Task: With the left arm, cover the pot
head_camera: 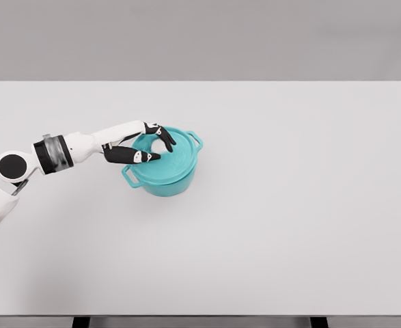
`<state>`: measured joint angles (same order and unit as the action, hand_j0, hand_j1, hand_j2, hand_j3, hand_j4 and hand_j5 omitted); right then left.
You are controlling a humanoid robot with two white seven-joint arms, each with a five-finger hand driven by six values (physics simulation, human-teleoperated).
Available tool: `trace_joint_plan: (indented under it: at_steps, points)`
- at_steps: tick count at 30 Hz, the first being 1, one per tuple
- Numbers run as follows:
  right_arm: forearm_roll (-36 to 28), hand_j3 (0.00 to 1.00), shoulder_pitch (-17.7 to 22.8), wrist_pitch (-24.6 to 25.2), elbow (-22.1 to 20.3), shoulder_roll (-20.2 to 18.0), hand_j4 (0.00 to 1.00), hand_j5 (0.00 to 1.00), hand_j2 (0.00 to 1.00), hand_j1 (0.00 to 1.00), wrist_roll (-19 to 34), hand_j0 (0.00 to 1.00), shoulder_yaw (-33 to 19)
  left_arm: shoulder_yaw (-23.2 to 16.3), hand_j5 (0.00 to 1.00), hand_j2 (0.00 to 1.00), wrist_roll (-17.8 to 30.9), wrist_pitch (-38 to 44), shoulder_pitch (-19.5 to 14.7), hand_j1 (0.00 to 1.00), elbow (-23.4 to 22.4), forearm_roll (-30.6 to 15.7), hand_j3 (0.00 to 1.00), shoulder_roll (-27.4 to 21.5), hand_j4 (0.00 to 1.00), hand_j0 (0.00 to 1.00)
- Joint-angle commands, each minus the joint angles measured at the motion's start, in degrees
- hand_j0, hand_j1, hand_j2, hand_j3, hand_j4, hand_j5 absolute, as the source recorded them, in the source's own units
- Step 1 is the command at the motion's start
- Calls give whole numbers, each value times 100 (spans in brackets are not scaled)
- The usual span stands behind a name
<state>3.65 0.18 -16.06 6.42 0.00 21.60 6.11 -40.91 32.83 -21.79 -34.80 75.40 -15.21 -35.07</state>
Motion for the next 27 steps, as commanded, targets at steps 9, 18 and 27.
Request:
trace_joint_plan:
  at_steps: [9,18,27]
  points:
    - [-5,100,0,-3,0,0,100,100,100,100,2,100,-5,4,57,57,4,-1,0,57,-8,-17,57,53,57,57]
    - [4,100,0,-3,0,0,100,100,100,100,2,100,-5,4,64,64,-5,-10,-9,64,-105,18,64,123,64,64]
    - [4,100,0,-3,0,0,100,100,100,100,2,100,-4,4,70,70,-14,-19,-9,70,-105,9,70,123,70,70]
